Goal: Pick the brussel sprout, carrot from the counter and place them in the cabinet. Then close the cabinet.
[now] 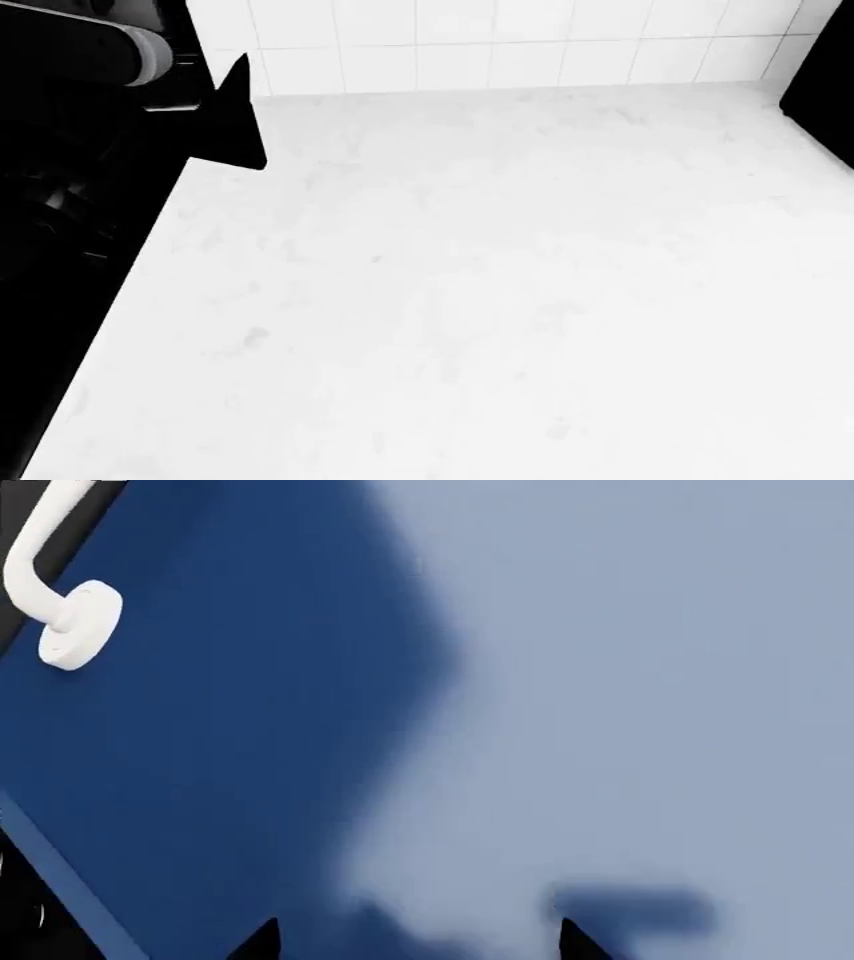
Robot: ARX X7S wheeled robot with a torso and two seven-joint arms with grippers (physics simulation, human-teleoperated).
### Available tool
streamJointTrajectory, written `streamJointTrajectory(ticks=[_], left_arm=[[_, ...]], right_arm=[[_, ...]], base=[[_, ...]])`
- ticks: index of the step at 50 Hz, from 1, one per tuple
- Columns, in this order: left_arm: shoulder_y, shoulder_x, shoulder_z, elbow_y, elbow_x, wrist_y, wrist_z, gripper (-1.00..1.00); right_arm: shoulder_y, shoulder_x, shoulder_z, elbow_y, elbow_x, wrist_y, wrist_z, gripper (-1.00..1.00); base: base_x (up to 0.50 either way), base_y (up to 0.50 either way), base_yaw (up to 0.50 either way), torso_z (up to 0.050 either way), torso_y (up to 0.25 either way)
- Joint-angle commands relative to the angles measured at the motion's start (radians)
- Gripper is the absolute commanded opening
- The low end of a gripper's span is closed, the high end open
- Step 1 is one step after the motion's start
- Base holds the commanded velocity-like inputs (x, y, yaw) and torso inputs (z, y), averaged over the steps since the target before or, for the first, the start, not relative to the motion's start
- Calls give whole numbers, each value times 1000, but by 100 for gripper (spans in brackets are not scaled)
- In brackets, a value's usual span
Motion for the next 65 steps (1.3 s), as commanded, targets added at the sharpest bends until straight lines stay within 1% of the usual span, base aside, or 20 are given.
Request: streamJointTrajectory(ticks=[1, 13, 17, 26, 31, 33, 38, 40, 46, 51, 65], left_arm=[[-5, 0, -7, 2, -15, -5, -9, 100], [-12, 0, -5, 3, -14, -6, -10, 100], [-23, 3, -1, 1, -14, -11, -12, 100], [-47, 9, 5, 4, -22, -28, -24, 100], [-55, 13, 6, 1, -24, -32, -29, 100], [-57, 14, 6, 0, -23, -31, -31, 100], [-64, 18, 4, 0, -23, -32, -37, 100], [-67, 19, 5, -1, -22, -31, -38, 100], [-73, 21, 7, -2, -17, -29, -40, 100], [-81, 23, 7, -6, -13, -26, -39, 100], [-97, 18, -9, 14, -18, -20, -51, 100]], right_arm=[[0, -14, -53, 46, 12, 148, -12, 100], [0, -14, 10, 81, -61, 136, -53, 100], [0, -14, 49, 105, -107, 127, -77, 100], [0, -14, 215, 140, -271, 128, -130, 100], [0, -10, 369, 137, -408, 141, -161, 100], [-2, 7, 404, 99, -423, 163, -158, 100], [-77, 123, 439, -237, -361, 334, -68, 100], [-100, 158, 452, -332, -339, 382, -40, 100], [-163, 246, 495, -531, -284, 480, 35, 100], [-204, 315, 527, -639, -254, 534, 85, 100], [-279, 478, 617, -837, -190, 649, 198, 100]], base=[[0, 0, 0, 0, 250], [0, 0, 0, 0, 250], [0, 0, 0, 0, 250], [0, 0, 0, 0, 250], [0, 0, 0, 0, 174], [0, 0, 0, 0, 122], [0, 0, 0, 0, 41], [0, 0, 0, 0, 0], [0, 0, 0, 0, 0], [0, 0, 0, 0, 0], [0, 0, 0, 0, 0]])
